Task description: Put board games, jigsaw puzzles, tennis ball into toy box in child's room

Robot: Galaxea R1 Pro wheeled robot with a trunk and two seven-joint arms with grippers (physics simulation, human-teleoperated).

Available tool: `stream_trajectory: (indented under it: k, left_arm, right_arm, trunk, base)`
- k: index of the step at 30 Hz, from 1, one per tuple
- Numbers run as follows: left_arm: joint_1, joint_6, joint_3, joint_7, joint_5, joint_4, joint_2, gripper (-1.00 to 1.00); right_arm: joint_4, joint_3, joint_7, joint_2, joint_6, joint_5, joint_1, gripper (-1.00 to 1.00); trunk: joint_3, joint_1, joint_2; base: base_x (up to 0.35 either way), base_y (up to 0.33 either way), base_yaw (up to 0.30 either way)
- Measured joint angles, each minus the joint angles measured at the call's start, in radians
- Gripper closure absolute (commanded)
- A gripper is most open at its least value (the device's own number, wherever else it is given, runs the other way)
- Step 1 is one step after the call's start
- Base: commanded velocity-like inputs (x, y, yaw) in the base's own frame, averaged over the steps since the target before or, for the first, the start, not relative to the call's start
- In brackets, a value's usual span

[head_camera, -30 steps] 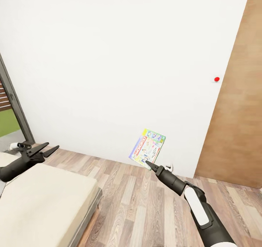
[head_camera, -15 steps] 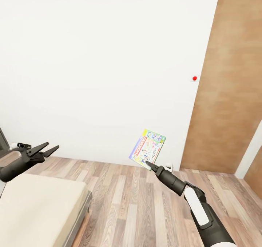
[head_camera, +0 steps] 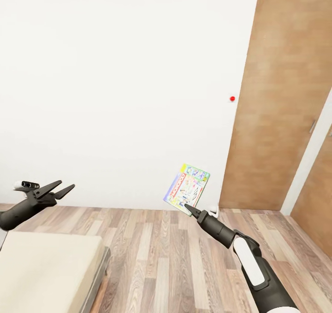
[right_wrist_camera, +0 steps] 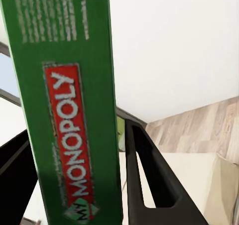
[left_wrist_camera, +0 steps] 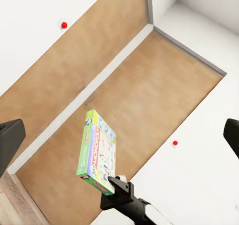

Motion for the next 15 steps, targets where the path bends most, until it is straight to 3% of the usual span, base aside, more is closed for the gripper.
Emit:
stream_trajectory:
  k: [5,15]
  left_arm:
    - [0.0,0.0,0.0,0.0,0.0,0.0,0.0,-1.0]
    - [0.0,-0.001,0.0,0.0,-0.001,0.001,0.0,-1.0]
  right_arm:
    - [0.0,0.0,0.0,0.0,0.0,0.0,0.0,1.0]
    - [0.001,-0.002,-0.002,0.0,-0.001,0.001,0.0,1.0]
  trunk:
    - [-0.001,0.0,0.0]
    - [-0.005,0.0,0.0]
  base:
    - [-0.005,0.002,-0.144]
    - [-0.08,0.058,-0.253]
